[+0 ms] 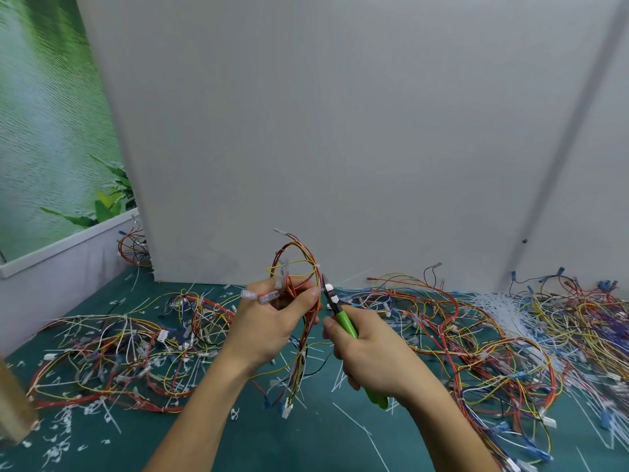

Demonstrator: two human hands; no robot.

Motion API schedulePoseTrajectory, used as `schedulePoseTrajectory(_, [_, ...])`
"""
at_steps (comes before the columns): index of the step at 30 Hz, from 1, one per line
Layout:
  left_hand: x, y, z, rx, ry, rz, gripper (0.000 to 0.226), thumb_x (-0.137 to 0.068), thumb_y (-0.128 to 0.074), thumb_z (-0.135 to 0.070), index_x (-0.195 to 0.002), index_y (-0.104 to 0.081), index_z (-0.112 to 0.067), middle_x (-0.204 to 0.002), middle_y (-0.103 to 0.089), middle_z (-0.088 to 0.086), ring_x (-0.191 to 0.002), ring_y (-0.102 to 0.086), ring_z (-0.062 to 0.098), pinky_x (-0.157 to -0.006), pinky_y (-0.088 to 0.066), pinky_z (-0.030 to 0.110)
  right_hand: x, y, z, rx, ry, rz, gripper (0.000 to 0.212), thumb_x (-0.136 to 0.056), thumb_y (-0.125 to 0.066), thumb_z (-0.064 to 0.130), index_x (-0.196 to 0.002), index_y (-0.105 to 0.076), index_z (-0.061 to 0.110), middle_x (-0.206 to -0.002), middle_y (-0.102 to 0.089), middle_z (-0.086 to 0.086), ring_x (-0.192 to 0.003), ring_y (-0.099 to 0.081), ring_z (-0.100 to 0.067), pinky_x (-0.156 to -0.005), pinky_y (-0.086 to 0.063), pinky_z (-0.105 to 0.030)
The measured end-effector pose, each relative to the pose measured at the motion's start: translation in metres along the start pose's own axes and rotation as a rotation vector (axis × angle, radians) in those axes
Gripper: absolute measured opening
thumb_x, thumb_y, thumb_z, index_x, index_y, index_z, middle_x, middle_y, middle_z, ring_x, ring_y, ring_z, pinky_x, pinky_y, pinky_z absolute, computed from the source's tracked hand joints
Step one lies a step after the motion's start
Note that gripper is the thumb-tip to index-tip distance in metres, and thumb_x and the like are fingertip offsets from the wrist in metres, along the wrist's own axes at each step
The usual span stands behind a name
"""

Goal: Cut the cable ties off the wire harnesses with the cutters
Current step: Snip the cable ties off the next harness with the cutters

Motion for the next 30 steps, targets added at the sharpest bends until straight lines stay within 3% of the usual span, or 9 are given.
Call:
schedulePoseTrajectory(5, [0.000,0.000,-0.001,-0.004,0.006,0.006,0.003,-0.090,-0.074,-0.017,-0.090,-0.076,-0.019,-0.076,-0.076,0.005,-0.065,-0.075,0.021,-0.059,-0.052,0.015,0.000,-0.003,-0.001,-0.038,-0.009,0.014,0.031,-0.108,-0.047,0.035,-0.095,-0.054,0.007,-0.068,-0.048,-0.004,-0.055,-0.046,-0.021,-0.054,-0.046,-0.039])
schedulePoseTrajectory(11, [0.000,0.003,-0.002,0.035,0.043,0.001,0.005,-0.088,-0.076,-0.017,-0.092,-0.077,-0.016,-0.081,-0.077,0.005,-0.069,-0.074,0.018,-0.059,-0.051,0.014,0.000,-0.001,0.002,-0.099,0.009,0.046,0.031,-0.104,-0.054,0.037,-0.098,-0.056,0.007,-0.074,-0.052,-0.008,-0.059,-0.056,-0.020,-0.058,-0.060,-0.038])
schedulePoseTrajectory(17, [0.000,0.002,-0.003,-0.034,0.005,0.013,0.003,-0.088,-0.076,-0.017,-0.089,-0.077,-0.019,-0.075,-0.077,-0.001,-0.061,-0.070,0.008,-0.058,-0.050,0.012,0.000,-0.002,0.001,-0.077,0.015,0.071,0.025,-0.102,-0.058,0.039,-0.099,-0.058,0.015,-0.076,-0.055,-0.005,-0.062,-0.057,-0.015,-0.062,-0.062,-0.032])
schedulePoseTrajectory(22, [0.000,0.003,-0.003,-0.012,0.024,0.053,0.008,-0.089,-0.075,-0.015,-0.086,-0.078,-0.022,-0.077,-0.077,0.005,-0.068,-0.075,0.024,-0.064,-0.059,0.024,0.000,0.001,-0.004,-0.025,0.001,0.053,0.023,-0.102,-0.057,0.035,-0.092,-0.058,0.014,-0.069,-0.055,-0.004,-0.049,-0.056,-0.018,-0.048,-0.054,-0.032])
schedulePoseTrajectory(26, [0.000,0.003,-0.003,0.005,0.037,0.071,0.010,-0.089,-0.075,-0.016,-0.086,-0.078,-0.024,-0.077,-0.077,0.007,-0.068,-0.075,0.026,-0.064,-0.060,0.026,-0.002,0.004,-0.009,0.005,-0.005,0.027,0.022,-0.101,-0.058,0.035,-0.087,-0.058,0.019,-0.062,-0.053,0.003,-0.046,-0.051,-0.017,-0.048,-0.053,-0.036])
schedulePoseTrajectory(30, [0.000,0.000,-0.004,0.021,0.047,0.057,0.009,-0.089,-0.075,-0.014,-0.086,-0.078,-0.022,-0.077,-0.076,0.008,-0.067,-0.075,0.027,-0.064,-0.061,0.028,-0.004,0.001,-0.009,-0.006,-0.007,0.028,0.021,-0.103,-0.054,0.034,-0.090,-0.060,0.019,-0.065,-0.054,-0.001,-0.045,-0.054,-0.016,-0.046,-0.053,-0.033])
Point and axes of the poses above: each hand's wrist, its own x-axis away from the middle knuckle, its own y-axis out of the back of the hand, z = x × y, the point moved 1 cm from there along -x, towards the middle knuckle
